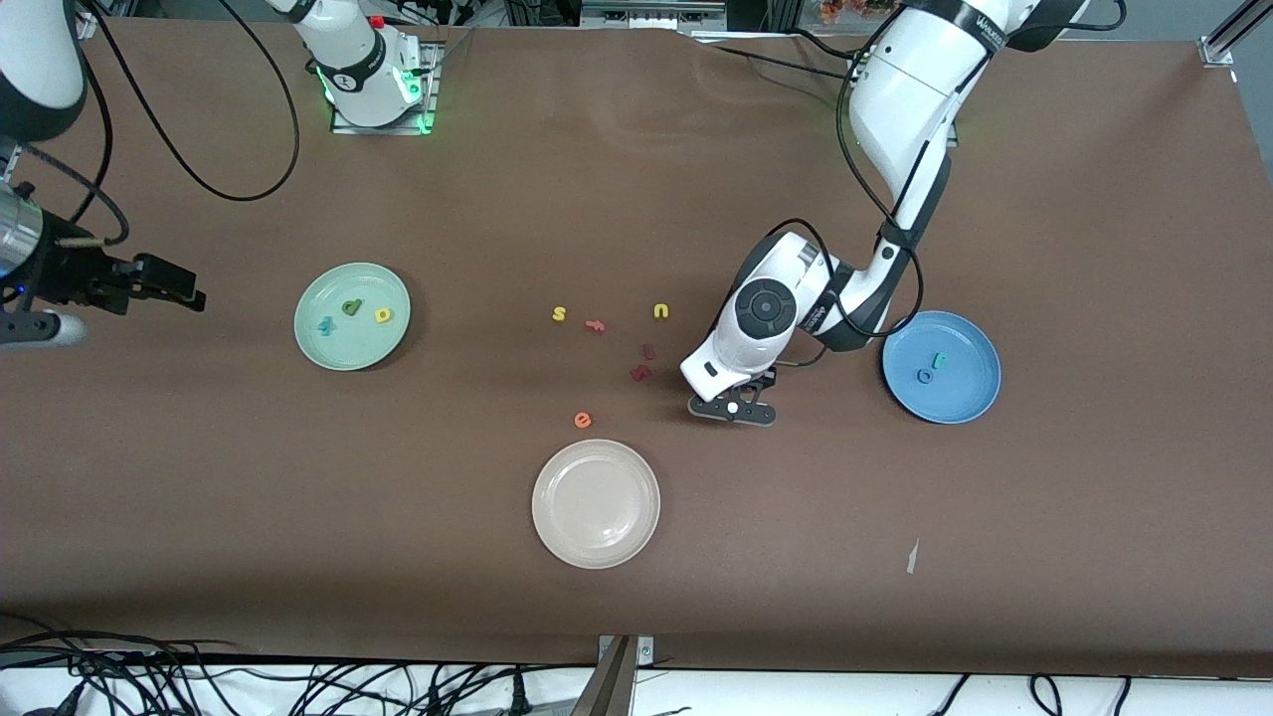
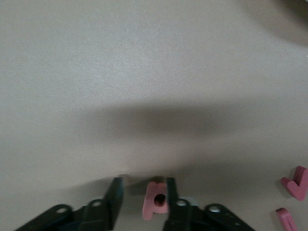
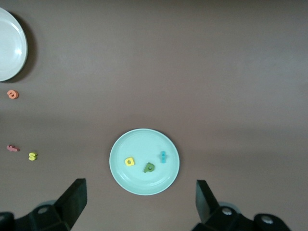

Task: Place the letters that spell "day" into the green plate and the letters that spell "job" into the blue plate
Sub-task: 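Lift pink p with the left gripper and carry it toward the blue plate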

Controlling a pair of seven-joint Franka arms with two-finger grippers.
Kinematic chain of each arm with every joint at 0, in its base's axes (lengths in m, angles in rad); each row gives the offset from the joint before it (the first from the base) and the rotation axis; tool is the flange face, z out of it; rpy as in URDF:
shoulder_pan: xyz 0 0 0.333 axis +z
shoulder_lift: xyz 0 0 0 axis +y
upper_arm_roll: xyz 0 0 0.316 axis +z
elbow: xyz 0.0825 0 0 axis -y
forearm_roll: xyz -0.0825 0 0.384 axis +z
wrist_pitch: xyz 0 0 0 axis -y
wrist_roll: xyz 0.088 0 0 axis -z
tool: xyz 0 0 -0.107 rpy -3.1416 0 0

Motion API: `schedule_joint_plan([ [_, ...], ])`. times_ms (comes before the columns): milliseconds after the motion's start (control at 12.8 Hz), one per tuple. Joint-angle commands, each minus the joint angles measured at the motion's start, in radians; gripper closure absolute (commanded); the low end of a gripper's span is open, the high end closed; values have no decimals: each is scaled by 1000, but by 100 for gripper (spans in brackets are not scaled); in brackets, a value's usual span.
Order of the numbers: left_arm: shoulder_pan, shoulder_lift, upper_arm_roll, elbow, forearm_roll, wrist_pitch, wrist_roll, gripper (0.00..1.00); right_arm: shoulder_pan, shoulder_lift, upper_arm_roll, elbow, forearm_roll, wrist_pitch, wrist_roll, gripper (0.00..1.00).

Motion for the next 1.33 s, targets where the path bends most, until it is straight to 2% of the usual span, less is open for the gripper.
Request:
schedule_joint_plan([
  [0,-23,16,12,20,-9,-20,-20,73,-16,-203,33,-203,-54,28,-1,0],
  [78,-28,19,12,20,-7,-20,-22,77,-18,-204,54,-205,-101,26,-1,0],
  [234,-28,21,13,20,-7,-18,-22,78,-19,-190,51,-199,-92,21,5,0],
  [469,-26,19,13,21,-7,-20,-22,78,-25,-103,50,-70,-37,-44,0,0],
  [703,-25,7,13,32,-9,-50,-27,75,-25,-107,50,-76,-45,-46,5,0],
  [781,-22,5,13,34,-17,-54,-28,67,-24,-99,48,-73,-49,-45,5,0],
  [859,-22,4,13,34,-17,-54,-40,48,-31,-90,47,-71,-40,-45,3,0],
  [937,-25,4,13,34,-17,-54,-57,42,-39,-84,47,-70,-43,-39,5,0],
  [1249,-29,4,12,32,-15,-54,-88,41,-36,-82,48,-65,-42,-19,8,0],
])
